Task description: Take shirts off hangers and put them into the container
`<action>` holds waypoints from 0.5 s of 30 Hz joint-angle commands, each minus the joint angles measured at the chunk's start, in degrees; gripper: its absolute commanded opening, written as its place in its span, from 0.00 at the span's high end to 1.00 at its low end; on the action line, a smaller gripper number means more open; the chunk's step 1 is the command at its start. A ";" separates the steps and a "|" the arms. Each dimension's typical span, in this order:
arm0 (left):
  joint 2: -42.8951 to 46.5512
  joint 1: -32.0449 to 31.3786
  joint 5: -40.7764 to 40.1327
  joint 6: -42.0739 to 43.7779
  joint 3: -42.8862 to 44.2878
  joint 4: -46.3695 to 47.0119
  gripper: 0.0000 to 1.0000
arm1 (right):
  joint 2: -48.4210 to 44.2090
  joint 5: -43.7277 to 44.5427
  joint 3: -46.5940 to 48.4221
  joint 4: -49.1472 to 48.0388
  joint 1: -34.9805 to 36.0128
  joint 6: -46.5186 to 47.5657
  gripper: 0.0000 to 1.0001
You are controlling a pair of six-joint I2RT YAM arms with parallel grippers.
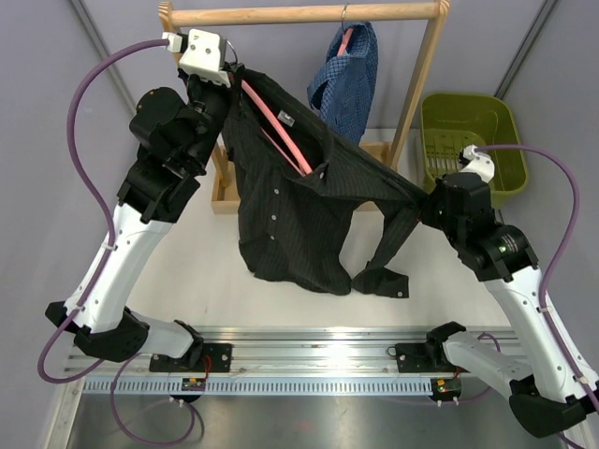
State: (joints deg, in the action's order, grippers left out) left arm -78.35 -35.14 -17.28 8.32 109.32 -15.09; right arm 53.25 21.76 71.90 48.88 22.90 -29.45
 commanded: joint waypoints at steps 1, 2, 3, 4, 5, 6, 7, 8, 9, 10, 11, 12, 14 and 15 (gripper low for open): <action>4.69 3.23 -6.11 1.73 3.09 9.04 1.00 | 2.72 11.29 -3.25 8.95 -1.10 1.32 1.00; 4.52 3.23 -5.58 0.40 3.70 7.98 1.00 | 3.43 11.55 -3.60 8.95 -1.19 1.50 1.00; 4.34 3.14 -4.62 -0.83 4.41 6.76 1.00 | 4.22 11.81 -4.30 8.69 -1.10 1.94 1.00; 3.91 3.14 -4.26 -2.67 5.02 5.79 1.00 | 5.71 12.42 -4.40 8.69 -1.10 1.94 1.00; 3.90 3.14 -3.99 -3.47 6.16 4.38 1.00 | 6.42 13.91 -4.66 8.69 -1.19 1.77 1.00; 4.08 3.14 -3.99 -3.74 6.34 4.37 1.00 | 6.95 14.71 -5.01 8.86 -1.10 1.59 1.00; 4.34 3.14 -3.99 -3.83 6.26 4.63 1.00 | 7.65 15.50 -5.27 9.04 -1.10 1.42 1.00; 4.78 3.14 -3.99 -3.66 6.43 5.24 1.00 | 7.83 16.55 -5.45 9.21 -1.10 0.98 1.00; 4.96 3.14 -4.34 -3.66 6.87 5.34 1.00 | 8.00 16.82 -5.45 9.30 -1.10 0.89 1.00; 5.04 3.14 -4.60 -3.57 7.40 5.08 1.00 | 8.35 17.17 -5.54 9.39 -1.10 0.80 1.00; 5.31 3.14 -4.95 -3.74 7.75 5.07 1.00 | 8.53 18.74 -5.28 9.82 -1.10 0.28 1.00; 5.48 3.14 -5.05 -4.09 7.84 5.07 1.00 | 8.79 19.37 -5.19 10.18 -1.10 -0.25 1.00; 5.57 3.14 -4.96 -5.50 7.84 4.64 1.00 | 9.23 19.55 -5.19 10.35 -1.10 -0.26 1.00; 5.75 3.14 -5.48 -6.03 7.58 4.55 1.00 | 9.50 19.38 -5.19 10.44 -1.19 -0.52 1.00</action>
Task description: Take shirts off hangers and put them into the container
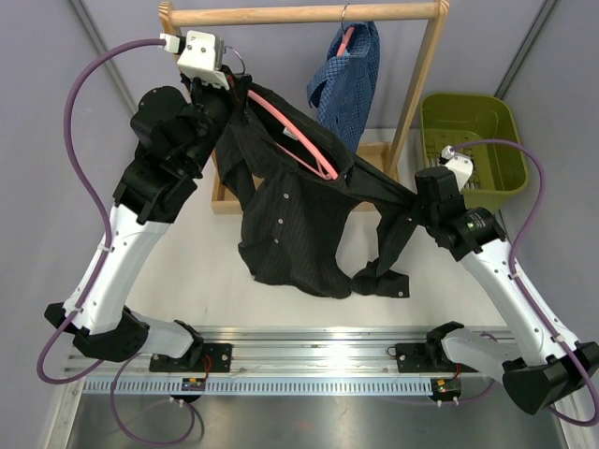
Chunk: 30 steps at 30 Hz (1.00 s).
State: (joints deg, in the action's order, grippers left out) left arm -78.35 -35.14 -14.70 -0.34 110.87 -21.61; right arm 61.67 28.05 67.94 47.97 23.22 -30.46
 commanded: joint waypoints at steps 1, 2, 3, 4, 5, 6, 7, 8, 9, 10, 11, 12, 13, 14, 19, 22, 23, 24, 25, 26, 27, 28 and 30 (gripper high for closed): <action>5.84 3.14 -8.33 1.67 5.68 11.15 1.00 | 1.26 12.73 -1.32 11.10 -1.43 0.31 1.00; 6.01 3.14 -8.76 1.31 5.33 11.23 1.00 | 1.26 12.21 -1.58 10.92 -1.43 0.40 1.00; 6.19 3.14 -9.38 0.87 4.28 11.41 1.00 | 1.26 11.77 -1.85 10.57 -1.43 1.18 1.00; 6.54 3.14 -9.56 0.61 3.75 12.11 1.00 | 1.35 11.50 -2.11 9.79 -1.43 1.71 1.00; 6.89 3.14 -9.82 0.60 3.22 12.55 1.00 | 1.52 11.85 -2.29 9.87 -1.43 1.80 1.00; 7.59 3.14 -10.08 -1.14 2.60 13.07 1.00 | 1.87 12.20 -2.29 10.22 -1.43 2.07 1.00; 7.94 3.14 -10.26 -1.76 1.81 13.95 1.00 | 1.96 12.37 -2.20 10.22 -1.43 2.07 1.00; 8.21 3.14 -10.61 -2.12 1.63 14.13 1.00 | 2.05 12.20 -2.37 10.22 -1.43 2.07 1.00; 8.47 3.14 -11.05 -2.73 1.54 14.22 1.00 | 1.96 12.03 -2.38 9.87 -1.51 2.16 1.00; 9.08 3.14 -11.23 -3.78 0.93 14.66 1.00 | 2.05 11.94 -2.46 9.78 -1.51 2.07 1.00; 9.52 3.14 -11.49 -4.40 0.49 14.92 1.00 | 2.05 11.94 -2.55 9.61 -1.43 1.98 1.00; 10.14 3.14 -11.75 -5.28 -0.03 15.27 1.00 | 2.40 12.11 -2.55 9.52 -1.43 1.89 1.00; 11.36 3.14 -12.10 -6.77 -1.69 16.32 1.00 | 2.75 12.29 -2.55 9.60 -1.43 1.98 1.00; 12.16 3.14 -12.46 -7.82 -2.75 16.85 1.00 | 3.19 12.29 -2.38 9.69 -1.43 2.07 1.00; 15.15 3.14 -10.53 -15.73 -7.95 18.63 1.00 | 4.69 10.10 -2.46 8.55 -1.43 2.59 1.00; 13.93 3.14 -7.72 -19.16 -8.13 16.87 1.00 | 4.51 8.69 -2.03 7.58 -1.25 2.86 1.00; 13.05 3.14 -7.10 -20.30 -8.13 16.34 1.00 | 4.25 8.16 -1.85 7.32 -1.34 3.03 1.00; 12.78 3.14 -5.79 -22.40 -8.73 16.16 1.00 | 3.81 7.64 -1.85 6.36 -1.34 3.30 1.00; 12.69 3.14 -5.52 -23.38 -9.26 16.33 1.00 | 3.46 4.58 -1.94 5.57 -1.25 4.17 1.00; 12.87 3.14 -5.60 -24.35 -9.88 16.85 1.00 | 3.20 3.08 -2.28 4.60 -1.25 5.40 1.00; 13.48 3.14 -6.04 -26.19 -11.88 17.64 1.00 | 3.02 1.75 -2.29 3.81 -1.34 5.93 1.00; 13.92 3.14 -6.57 -26.81 -13.04 19.74 1.00 | 2.93 -2.52 -2.72 3.11 -1.34 6.89 1.00; 15.58 3.14 -8.50 -28.74 -16.02 22.73 1.00 | 1.45 -6.41 -3.25 1.00 -1.34 8.22 1.00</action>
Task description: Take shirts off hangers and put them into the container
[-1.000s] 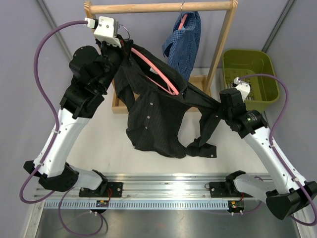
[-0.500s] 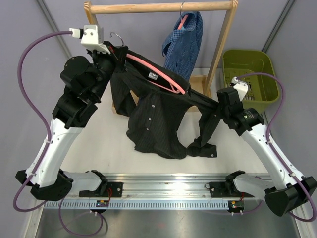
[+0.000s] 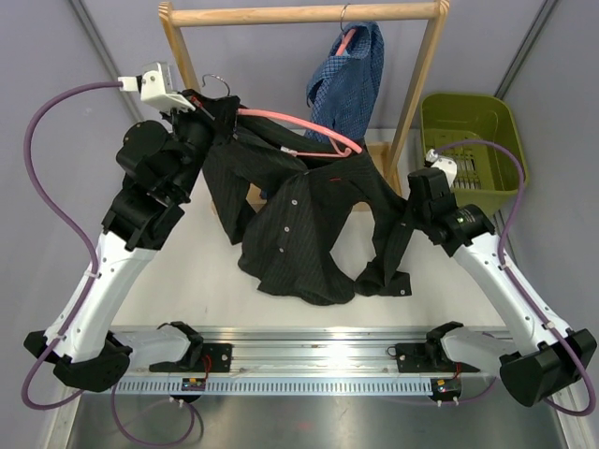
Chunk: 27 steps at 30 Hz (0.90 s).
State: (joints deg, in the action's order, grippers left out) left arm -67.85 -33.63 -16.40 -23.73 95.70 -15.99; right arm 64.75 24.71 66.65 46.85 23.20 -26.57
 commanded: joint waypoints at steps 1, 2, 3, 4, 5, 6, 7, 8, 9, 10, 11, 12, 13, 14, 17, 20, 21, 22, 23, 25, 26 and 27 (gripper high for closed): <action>5.10 1.63 -7.15 -5.45 -0.52 16.87 1.00 | -2.86 -4.48 -2.92 1.41 -1.32 4.07 1.00; 4.67 1.55 -7.85 -5.37 0.27 16.17 1.00 | -4.44 -3.71 -3.37 0.27 -1.32 1.72 1.00; 4.14 1.55 -7.77 -5.28 1.32 12.51 1.00 | -8.11 -2.40 -3.98 -0.26 -1.32 0.74 1.00; 2.74 1.55 -7.85 -5.28 3.51 10.99 1.00 | -9.98 -0.38 -4.94 -0.96 -1.32 0.21 1.00; 2.29 1.55 -7.77 -5.10 4.14 9.76 1.00 | -11.56 -0.02 -5.21 -1.58 -1.32 0.37 1.00; 1.94 1.46 -7.59 -5.02 4.14 8.97 1.00 | -13.58 -0.53 -5.30 -2.54 -1.32 0.98 1.00; 1.94 1.37 -6.89 -4.93 3.45 9.22 1.00 | -13.95 -0.97 -4.61 -2.38 -1.23 1.43 0.99; 1.94 1.37 -5.50 -4.75 3.09 9.31 1.00 | -13.78 -1.67 -3.99 -1.94 -1.32 2.04 0.81; 1.76 1.20 -5.05 -4.58 3.00 9.05 1.00 | -13.60 -2.99 -3.46 -2.03 -1.23 2.48 0.62; 1.41 0.76 -4.61 -4.49 2.91 8.87 1.00 | -13.51 -6.83 -2.24 -2.11 -1.32 2.92 0.44; 1.06 0.49 -4.08 -4.14 3.00 8.52 1.00 | -13.60 -9.30 -1.62 -2.46 -1.32 3.71 0.26; 0.80 0.14 -4.07 -3.61 3.44 7.13 1.00 | -14.38 -14.03 -1.09 -4.38 -1.32 4.06 0.19; 0.45 -0.38 -3.99 -3.26 3.70 6.59 1.00 | -15.00 -16.25 -0.13 -5.62 -1.32 4.24 0.18; -0.08 -0.56 -3.03 -3.00 3.96 6.15 1.00 | -15.88 -18.36 0.66 -7.28 -1.32 4.94 0.16; -0.96 -0.83 -1.97 -2.99 4.06 4.56 1.00 | -15.88 -26.71 4.53 -8.27 -1.32 6.08 0.16; -2.01 -0.91 -1.09 -2.99 4.05 3.42 1.00 | -16.41 -36.55 6.03 -11.32 -1.32 7.14 0.16; -2.89 -1.00 -1.00 -2.91 4.06 2.90 1.00 | -17.02 -41.88 5.95 -12.30 -1.32 7.40 0.17; -3.16 -1.18 -1.09 -2.82 4.06 2.81 1.00 | -17.55 -44.72 5.60 -13.27 -1.32 7.58 0.17; -3.60 -1.26 -1.61 -2.64 3.97 2.80 1.00 | -18.60 -47.10 5.51 -15.02 -1.32 7.67 0.17; -5.09 -1.35 -2.14 -2.38 4.23 2.72 1.00 | -19.74 -53.52 5.85 -15.91 -1.23 8.02 0.17; -5.70 -1.35 -2.66 -2.20 4.41 2.46 1.00 | -20.27 -54.76 5.94 -16.52 -1.32 8.28 0.18; -5.88 -1.35 -2.76 -2.12 4.58 2.37 1.00 | -21.50 -56.77 6.21 -16.53 -1.32 8.37 0.18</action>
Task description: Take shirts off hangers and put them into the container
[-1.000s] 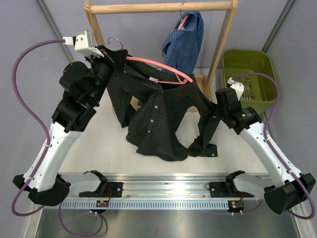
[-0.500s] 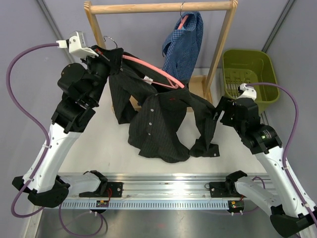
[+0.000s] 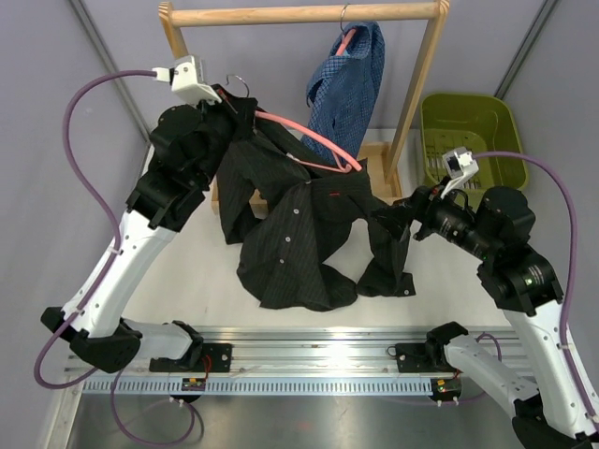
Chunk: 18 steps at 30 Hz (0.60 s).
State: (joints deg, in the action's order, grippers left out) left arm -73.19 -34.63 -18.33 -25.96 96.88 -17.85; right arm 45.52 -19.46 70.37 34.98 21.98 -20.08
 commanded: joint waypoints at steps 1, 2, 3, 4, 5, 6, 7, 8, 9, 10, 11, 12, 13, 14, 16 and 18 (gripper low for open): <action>-1.34 -0.35 -0.92 0.12 3.58 4.31 1.00 | -2.71 -13.23 2.84 -4.57 -0.09 2.06 0.18; -1.60 -0.35 -1.01 -0.15 3.58 4.49 1.00 | -3.50 -13.49 2.93 -4.14 -0.09 2.32 0.18; -1.87 -0.35 -1.01 -0.24 3.75 4.75 1.00 | -3.59 -13.67 3.11 -3.96 -0.09 2.50 0.18; -2.39 -0.35 -0.83 -0.32 4.01 4.84 1.00 | -3.59 -14.11 3.02 -3.87 -0.09 2.58 0.19; -2.57 -0.44 -0.49 -0.50 4.71 4.66 1.00 | -3.51 -14.55 2.93 -3.69 -0.01 2.67 0.22; -2.83 -0.44 -0.39 -0.67 4.98 4.66 1.00 | -3.33 -14.99 2.67 -3.87 -0.09 2.59 0.23; -3.27 -0.52 -0.22 -0.94 5.51 4.49 1.00 | -3.16 -15.34 2.32 -4.13 -0.01 2.59 0.26; -3.36 -0.52 -0.04 -1.11 5.69 4.23 1.00 | -2.72 -15.34 2.06 -4.57 0.00 2.50 0.28; -3.36 -0.61 0.13 -1.29 5.77 4.22 1.00 | -2.54 -15.43 1.79 -4.75 -0.09 2.58 0.28; -3.36 -0.61 0.22 -1.46 5.78 3.96 1.00 | -2.36 -15.34 1.35 -4.83 -0.09 2.76 0.28; -3.19 -0.70 0.48 -1.55 5.78 3.96 1.00 | -2.01 -15.34 1.09 -5.01 -0.09 3.28 0.28; -3.01 -0.79 0.49 -1.64 5.78 3.96 1.00 | -1.75 -15.08 1.00 -5.01 -0.01 3.46 0.28; -2.93 -0.79 0.57 -1.73 5.86 3.79 1.00 | -1.66 -14.90 1.00 -5.01 0.00 3.99 0.29; -2.66 -0.79 0.92 -1.82 5.86 3.35 1.00 | -1.22 -14.90 1.09 -4.84 -0.09 4.25 0.29; -2.57 -0.88 1.27 -2.17 6.21 2.99 1.00 | -0.96 -14.90 1.35 -4.83 -0.09 4.87 0.29; -2.57 -0.96 1.80 -2.43 6.39 2.56 1.00 | -0.69 -14.38 1.44 -4.66 -0.09 5.22 0.28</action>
State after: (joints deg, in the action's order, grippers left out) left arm -77.60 -35.24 -17.85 -26.41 100.05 -19.70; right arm 44.66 -32.67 71.55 32.36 21.98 -16.60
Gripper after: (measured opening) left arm 0.026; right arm 0.717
